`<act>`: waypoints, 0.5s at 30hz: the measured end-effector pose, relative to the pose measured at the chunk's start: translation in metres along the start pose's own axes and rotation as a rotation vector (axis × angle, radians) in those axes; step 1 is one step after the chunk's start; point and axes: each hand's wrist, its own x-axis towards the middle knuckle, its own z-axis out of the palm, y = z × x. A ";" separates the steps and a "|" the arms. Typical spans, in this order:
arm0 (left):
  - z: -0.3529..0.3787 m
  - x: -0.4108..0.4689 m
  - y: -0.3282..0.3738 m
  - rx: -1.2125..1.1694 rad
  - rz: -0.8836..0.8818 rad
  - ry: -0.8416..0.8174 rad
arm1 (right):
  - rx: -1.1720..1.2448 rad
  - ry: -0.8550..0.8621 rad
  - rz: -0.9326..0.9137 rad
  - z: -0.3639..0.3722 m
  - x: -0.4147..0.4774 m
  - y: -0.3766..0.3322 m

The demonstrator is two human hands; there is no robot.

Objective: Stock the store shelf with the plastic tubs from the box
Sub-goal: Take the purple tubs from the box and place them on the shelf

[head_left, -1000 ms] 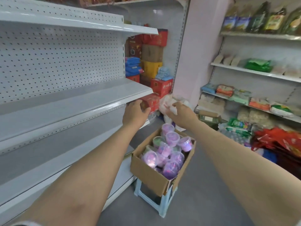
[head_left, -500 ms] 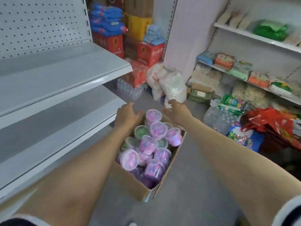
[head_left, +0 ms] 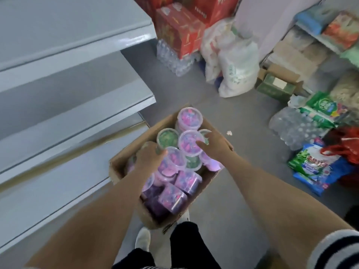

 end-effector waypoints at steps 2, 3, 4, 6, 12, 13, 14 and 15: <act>0.019 0.010 0.001 -0.078 -0.110 -0.028 | -0.033 -0.075 0.012 -0.001 0.024 0.009; 0.029 0.015 0.001 -0.095 -0.168 -0.051 | -0.062 -0.106 0.005 -0.001 0.036 0.012; 0.039 0.019 0.002 -0.088 -0.223 -0.067 | -0.062 -0.126 0.000 -0.001 0.048 0.016; 0.058 0.026 0.005 -0.065 -0.324 -0.076 | -0.054 -0.147 -0.003 0.002 0.070 0.023; 0.085 0.036 0.011 -0.166 -0.551 -0.033 | -0.037 -0.221 -0.056 0.008 0.115 0.037; 0.084 0.037 0.011 -0.169 -0.563 -0.034 | -0.033 -0.226 -0.064 0.009 0.120 0.038; 0.084 0.038 0.010 -0.182 -0.580 -0.049 | -0.032 -0.224 -0.070 0.010 0.124 0.039; 0.083 0.039 0.010 -0.206 -0.592 -0.060 | -0.026 -0.230 -0.075 0.010 0.128 0.040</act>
